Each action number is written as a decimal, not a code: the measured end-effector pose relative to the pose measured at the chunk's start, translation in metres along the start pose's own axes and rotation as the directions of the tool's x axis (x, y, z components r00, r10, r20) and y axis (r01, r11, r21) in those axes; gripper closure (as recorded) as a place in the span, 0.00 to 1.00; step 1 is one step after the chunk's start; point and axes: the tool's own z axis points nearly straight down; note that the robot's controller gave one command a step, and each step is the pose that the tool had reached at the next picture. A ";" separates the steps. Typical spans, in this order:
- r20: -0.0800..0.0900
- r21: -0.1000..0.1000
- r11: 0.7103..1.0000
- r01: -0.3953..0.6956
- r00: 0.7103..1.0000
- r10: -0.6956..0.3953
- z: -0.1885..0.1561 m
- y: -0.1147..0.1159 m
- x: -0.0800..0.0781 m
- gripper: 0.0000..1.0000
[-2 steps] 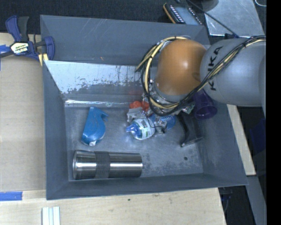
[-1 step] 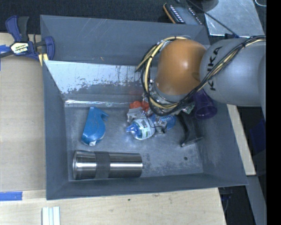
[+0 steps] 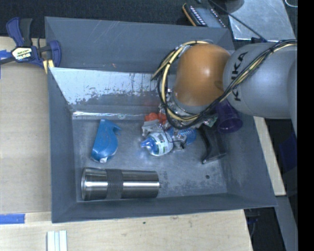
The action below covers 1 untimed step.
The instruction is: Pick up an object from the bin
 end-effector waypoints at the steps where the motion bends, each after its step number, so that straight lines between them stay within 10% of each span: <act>1: 0.000 0.000 1.000 0.000 1.000 0.000 0.000 0.000 0.000 1.00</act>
Offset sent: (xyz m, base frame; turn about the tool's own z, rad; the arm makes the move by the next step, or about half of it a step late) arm 0.0000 0.0000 0.0000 0.0000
